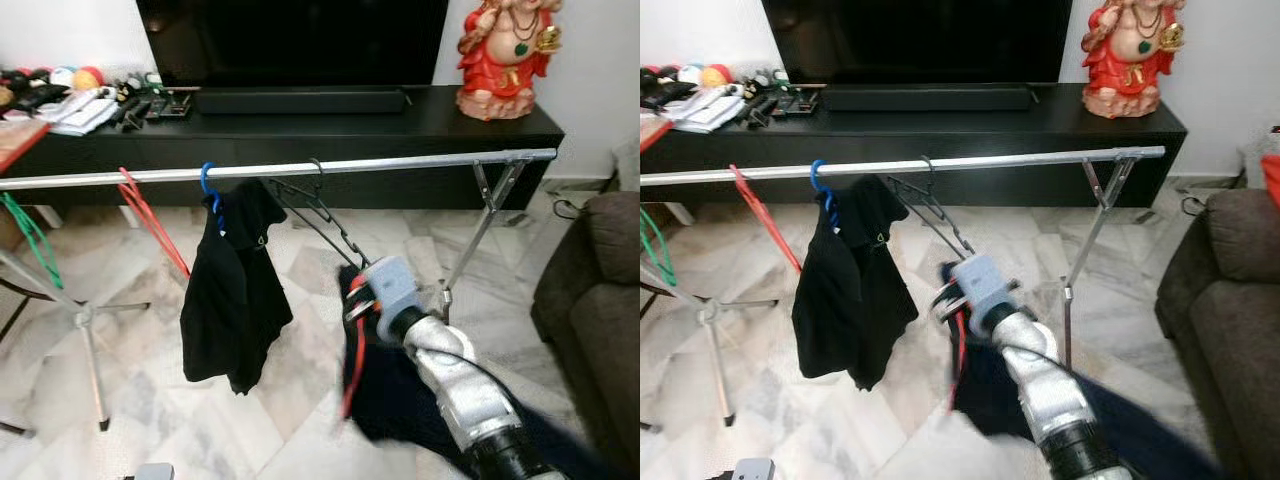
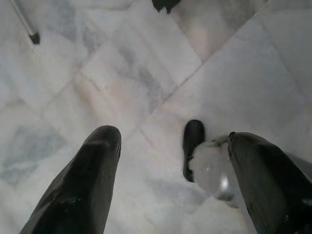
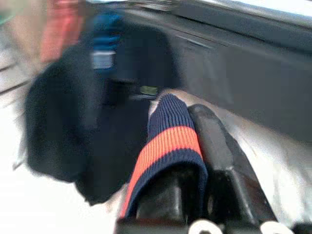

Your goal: Hang hanger

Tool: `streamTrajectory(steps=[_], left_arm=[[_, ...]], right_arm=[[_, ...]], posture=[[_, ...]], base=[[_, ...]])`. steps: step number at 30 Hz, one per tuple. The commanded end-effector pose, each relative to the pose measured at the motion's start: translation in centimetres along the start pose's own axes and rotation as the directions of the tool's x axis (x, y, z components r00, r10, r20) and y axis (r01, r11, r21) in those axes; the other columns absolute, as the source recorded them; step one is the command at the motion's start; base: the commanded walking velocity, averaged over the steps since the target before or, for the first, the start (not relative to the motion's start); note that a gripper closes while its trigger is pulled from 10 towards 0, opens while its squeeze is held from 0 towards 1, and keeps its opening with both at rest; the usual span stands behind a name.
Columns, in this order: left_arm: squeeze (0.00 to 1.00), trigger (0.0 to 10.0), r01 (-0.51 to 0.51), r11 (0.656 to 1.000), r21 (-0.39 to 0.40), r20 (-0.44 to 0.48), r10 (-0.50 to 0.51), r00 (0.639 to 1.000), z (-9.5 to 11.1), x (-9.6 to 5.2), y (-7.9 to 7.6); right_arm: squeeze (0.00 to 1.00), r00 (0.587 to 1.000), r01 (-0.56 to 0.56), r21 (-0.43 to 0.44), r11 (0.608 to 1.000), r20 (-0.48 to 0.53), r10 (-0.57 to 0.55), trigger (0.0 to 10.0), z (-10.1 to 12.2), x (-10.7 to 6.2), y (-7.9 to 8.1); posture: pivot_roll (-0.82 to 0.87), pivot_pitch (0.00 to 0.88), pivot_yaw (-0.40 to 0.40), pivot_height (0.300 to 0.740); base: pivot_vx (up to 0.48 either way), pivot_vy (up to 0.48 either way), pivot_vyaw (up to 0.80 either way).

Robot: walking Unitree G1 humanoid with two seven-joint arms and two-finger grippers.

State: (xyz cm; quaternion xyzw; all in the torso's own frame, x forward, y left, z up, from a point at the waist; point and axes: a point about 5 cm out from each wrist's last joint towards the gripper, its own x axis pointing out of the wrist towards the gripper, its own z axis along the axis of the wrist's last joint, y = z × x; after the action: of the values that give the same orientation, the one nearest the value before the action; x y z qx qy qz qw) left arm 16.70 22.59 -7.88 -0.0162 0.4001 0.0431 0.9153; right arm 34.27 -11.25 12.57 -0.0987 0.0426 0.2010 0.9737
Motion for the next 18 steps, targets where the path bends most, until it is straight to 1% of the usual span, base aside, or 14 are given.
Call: streamTrajectory(steps=[1,2,3,4,5,8,9,13,14,15,16,17,18], left_arm=[[0.0,10.0,-0.005,1.0,0.004,-0.04,0.005,0.999,-1.0,-0.3,0.2],[0.0,10.0,-0.01,1.0,0.004,-0.035,0.01,0.999,-1.0,-0.3,0.3],[0.0,10.0,-0.01,1.0,0.004,-0.035,0.01,0.999,-1.0,-0.3,0.3],[0.0,10.0,-0.015,1.0,0.004,-0.028,0.015,0.999,-0.9,-0.3,0.3],[0.0,10.0,-0.027,1.0,0.006,-0.007,0.027,1.0,-0.6,-0.4,0.7],[0.0,10.0,-0.05,0.999,-0.005,0.029,0.05,0.998,0.0,-0.4,1.4],[0.0,10.0,-0.064,0.998,-0.022,0.072,0.066,0.995,0.8,-0.3,1.8],[0.0,10.0,-0.071,0.997,-0.027,0.164,0.074,0.984,2.5,-0.2,2.2],[0.0,10.0,-0.063,0.998,-0.017,0.259,0.065,0.964,4.5,-0.1,2.3],[0.0,10.0,-0.058,0.998,-0.006,0.315,0.057,0.947,5.6,-0.1,2.3],[0.0,10.0,-0.058,0.998,-0.006,0.315,0.057,0.947,5.6,-0.1,2.3],[0.0,10.0,-0.045,0.999,0.022,0.377,0.033,0.926,6.8,-0.3,2.1],[0.0,10.0,-0.041,0.998,0.039,0.405,0.022,0.914,7.3,-0.4,1.9]], right_arm=[[0.0,0.994,0.101,0.084,0.991,-0.045,-0.097,10.0,-1.0,-0.3,-1.5],[0.0,0.981,0.187,0.148,0.971,-0.083,-0.177,10.0,-1.8,-0.5,-2.4],[0.0,0.981,0.187,0.148,0.971,-0.083,-0.177,10.0,-1.8,-0.5,-2.4],[0.0,0.972,0.23,0.189,0.955,-0.098,-0.215,10.0,-2.1,-0.7,-2.8],[0.0,0.955,0.294,0.249,0.923,-0.104,-0.277,10.0,-2.6,-1.2,-3.5],[0.0,0.945,0.327,0.322,0.889,-0.098,-0.312,10.0,-3.0,-1.8,-3.5],[0.0,0.937,0.347,0.366,0.864,-0.101,-0.334,10.0,-3.4,-2.3,-3.4],[0.0,0.926,0.376,0.407,0.833,-0.126,-0.356,10.0,-4.4,-3.0,-3.2],[0.0,0.912,0.408,0.412,0.815,-0.157,-0.378,10.0,-5.4,-3.6,-3.1],[0.0,0.903,0.43,0.405,0.807,-0.174,-0.394,10.0,-5.9,-4.0,-3.1],[0.0,0.903,0.43,0.405,0.807,-0.174,-0.394,10.0,-5.9,-4.0,-3.1],[0.0,0.889,0.459,0.361,0.812,-0.201,-0.413,10.0,-6.4,-4.2,-3.1],[0.0,0.885,0.465,0.344,0.816,-0.205,-0.417,10.0,-6.5,-4.3,-3.1]], posture=[[0.01,0.094,0.017,0.74],[0.02,0.093,0.016,0.74],[0.02,0.093,0.016,0.74],[0.02,0.09,0.017,0.74],[0.02,0.089,0.019,0.74],[0.02,0.077,0.024,0.74],[0.02,0.071,0.021,0.74],[0.04,0.059,0.011,0.74],[0.05,0.047,0.01,0.74],[0.05,0.047,0.01,0.74],[0.05,0.047,0.01,0.74],[0.05,0.041,0.013,0.74],[0.05,0.035,0.015,0.74]], base=[[0.0,0.0,0.0],[0.0,0.0,0.0],[0.0,0.0,0.0],[0.0,0.0,0.0],[0.0,0.0,0.0],[0.0,0.0,0.0],[0.0,0.0,0.0],[0.0,0.0,0.0],[0.0,0.0,0.0],[0.0,0.0,0.0],[0.0,0.0,0.0],[0.0,0.0,0.0],[0.0,0.0,0.0]])
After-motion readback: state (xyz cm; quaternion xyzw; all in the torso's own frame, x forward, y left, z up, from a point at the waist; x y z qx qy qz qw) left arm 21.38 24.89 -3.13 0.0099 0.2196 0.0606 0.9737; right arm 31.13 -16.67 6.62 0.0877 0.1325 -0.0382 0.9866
